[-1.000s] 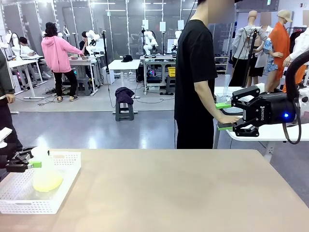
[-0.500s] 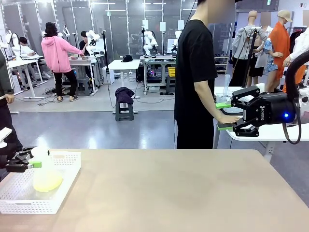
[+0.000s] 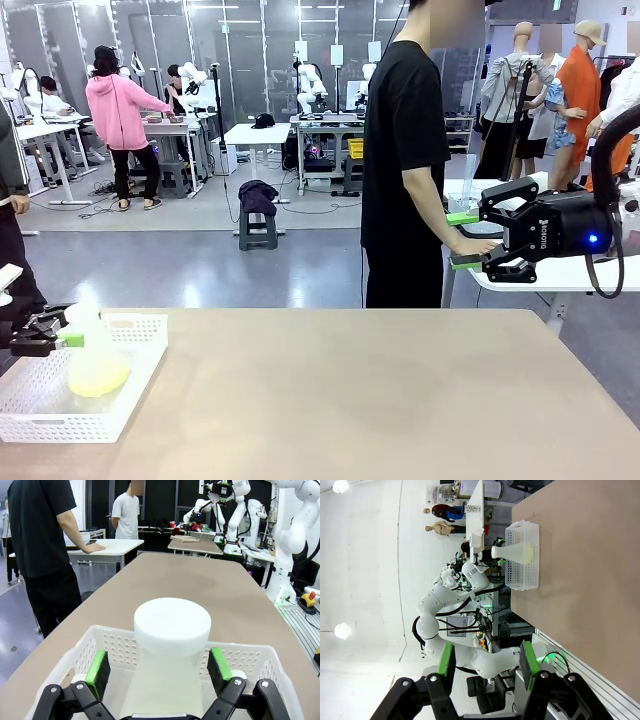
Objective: Prepare the solutions needed for the experiment.
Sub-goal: When the human places the Big flask in the center of the table, pick up the Big flask and place it in the left Organizing basket.
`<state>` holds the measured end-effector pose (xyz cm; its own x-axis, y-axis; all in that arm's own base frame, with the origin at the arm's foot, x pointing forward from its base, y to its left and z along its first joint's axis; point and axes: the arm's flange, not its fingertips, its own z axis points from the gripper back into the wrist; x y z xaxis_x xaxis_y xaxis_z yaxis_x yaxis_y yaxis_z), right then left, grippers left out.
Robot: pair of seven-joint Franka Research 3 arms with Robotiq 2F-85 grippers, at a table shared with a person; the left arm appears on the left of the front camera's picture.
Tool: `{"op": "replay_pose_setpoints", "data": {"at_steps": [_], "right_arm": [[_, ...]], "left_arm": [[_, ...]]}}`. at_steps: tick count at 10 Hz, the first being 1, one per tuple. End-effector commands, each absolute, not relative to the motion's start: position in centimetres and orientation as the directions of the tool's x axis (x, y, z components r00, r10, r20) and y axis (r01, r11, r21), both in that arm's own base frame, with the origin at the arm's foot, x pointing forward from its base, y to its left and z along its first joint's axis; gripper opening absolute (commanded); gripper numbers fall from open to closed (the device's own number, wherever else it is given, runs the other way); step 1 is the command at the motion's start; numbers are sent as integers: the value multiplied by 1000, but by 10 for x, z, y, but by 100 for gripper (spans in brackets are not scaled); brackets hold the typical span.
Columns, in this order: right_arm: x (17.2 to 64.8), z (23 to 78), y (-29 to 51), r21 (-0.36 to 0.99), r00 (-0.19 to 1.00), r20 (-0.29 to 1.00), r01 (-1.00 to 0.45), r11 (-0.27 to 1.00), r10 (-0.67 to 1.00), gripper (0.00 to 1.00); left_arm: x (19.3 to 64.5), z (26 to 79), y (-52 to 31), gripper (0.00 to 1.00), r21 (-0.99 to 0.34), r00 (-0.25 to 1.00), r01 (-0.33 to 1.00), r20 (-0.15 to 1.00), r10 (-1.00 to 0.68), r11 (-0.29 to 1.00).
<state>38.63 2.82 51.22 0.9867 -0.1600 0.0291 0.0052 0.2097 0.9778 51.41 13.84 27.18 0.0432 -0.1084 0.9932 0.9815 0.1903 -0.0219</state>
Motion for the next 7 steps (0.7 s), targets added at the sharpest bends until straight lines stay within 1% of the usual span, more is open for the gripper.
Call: {"op": "replay_pose_setpoints", "data": {"at_steps": [1,7], "right_arm": [[386,512,28,979,987,34,-1,204,-159,66],[386,512,28,979,987,34,-1,204,-159,66]], "left_arm": [[507,280,153,100,-3,30,978,992,-126,208],[487,310,188,100,22,12,969,990,-137,244]]}}
